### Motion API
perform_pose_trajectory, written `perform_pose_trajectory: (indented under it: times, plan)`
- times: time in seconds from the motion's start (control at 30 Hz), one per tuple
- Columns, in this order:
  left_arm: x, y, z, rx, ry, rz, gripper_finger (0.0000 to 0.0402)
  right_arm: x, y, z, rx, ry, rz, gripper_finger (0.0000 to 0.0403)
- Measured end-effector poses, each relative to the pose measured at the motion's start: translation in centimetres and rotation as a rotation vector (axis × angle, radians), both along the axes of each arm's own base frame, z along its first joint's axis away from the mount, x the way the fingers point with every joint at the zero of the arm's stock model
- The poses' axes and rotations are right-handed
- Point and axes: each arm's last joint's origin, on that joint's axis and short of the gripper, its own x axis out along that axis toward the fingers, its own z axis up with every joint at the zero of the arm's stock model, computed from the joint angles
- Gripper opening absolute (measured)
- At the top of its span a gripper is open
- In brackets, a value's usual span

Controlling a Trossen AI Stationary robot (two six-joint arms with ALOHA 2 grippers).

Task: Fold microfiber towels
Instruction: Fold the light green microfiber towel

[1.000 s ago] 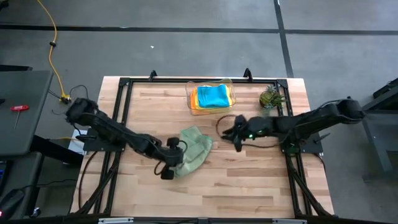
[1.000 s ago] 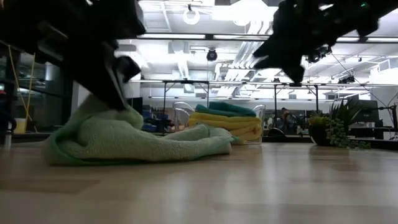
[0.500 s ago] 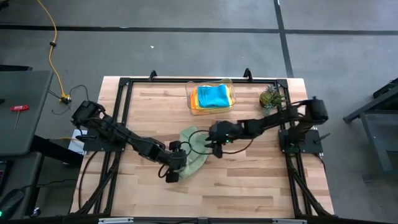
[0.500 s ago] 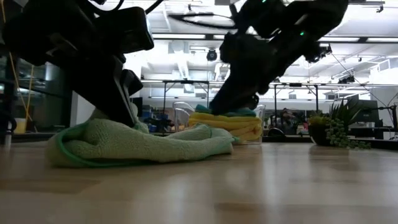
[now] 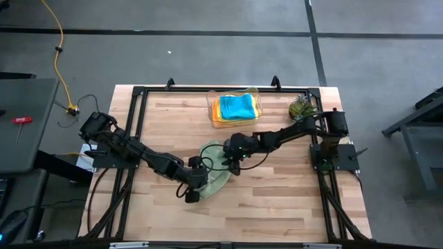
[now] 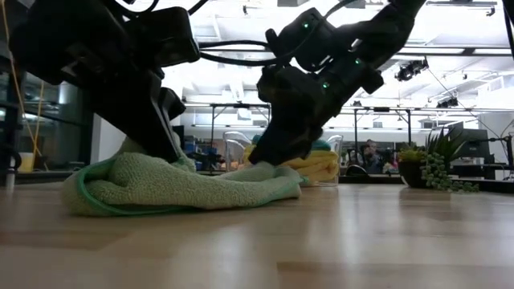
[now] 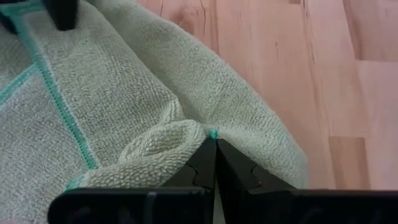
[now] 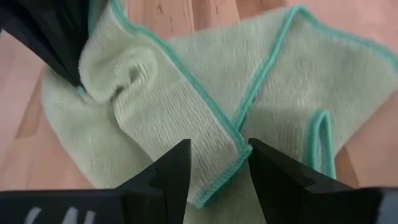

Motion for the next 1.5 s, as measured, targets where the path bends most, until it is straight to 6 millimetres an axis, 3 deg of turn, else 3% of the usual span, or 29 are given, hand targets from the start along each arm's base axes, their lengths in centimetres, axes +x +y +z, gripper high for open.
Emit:
perform_pose_trajectory:
  times: [0.23, 0.33, 0.5, 0.6, 0.8, 1.0, 1.1, 1.27, 1.5]
  plan:
    - [0.0, 0.0, 0.0, -0.011, 0.001, 0.017, 0.0, 0.0, 0.1, -0.1, 0.012, -0.006, -0.021, 0.0139]
    - [0.0, 0.0, 0.0, -0.01, 0.002, 0.017, 0.0, 0.0, 0.1, 0.0, 0.021, -0.01, -0.035, 0.0107]
    - [0.0, 0.0, 0.0, -0.006, 0.0, 0.02, 0.0, -0.1, 0.2, -0.2, 0.039, 0.014, -0.031, 0.0014]
    - [0.0, 0.1, 0.0, 0.002, 0.002, 0.021, 0.0, -0.5, 0.1, 0.1, 0.066, 0.052, -0.047, 0.001]
    - [-1.0, 1.5, 2.6, 0.025, -0.012, 0.015, 0.0, -2.5, -0.7, 4.7, 0.005, 0.021, -0.064, 0.0002]
    - [-2.4, 4.2, 6.3, 0.158, -0.1, 0.042, 0.0, -6.7, -1.6, 10.7, -0.115, -0.009, -0.151, 0.0001]
    - [-3.1, 5.5, 7.1, 0.236, -0.092, 0.05, 0.0, -8.6, -1.7, 12.5, -0.146, -0.005, -0.193, 0.0001]
    - [-3.4, 7.2, 6.6, 0.28, -0.057, 0.057, 0.0, -9.9, -1.2, 13.5, -0.121, -0.004, -0.229, 0.0]
    - [-4.1, 8.0, 3.6, 0.24, 0.022, 0.108, 0.0, -9.9, 0.8, 12.2, -0.126, 0.085, -0.252, 0.0]
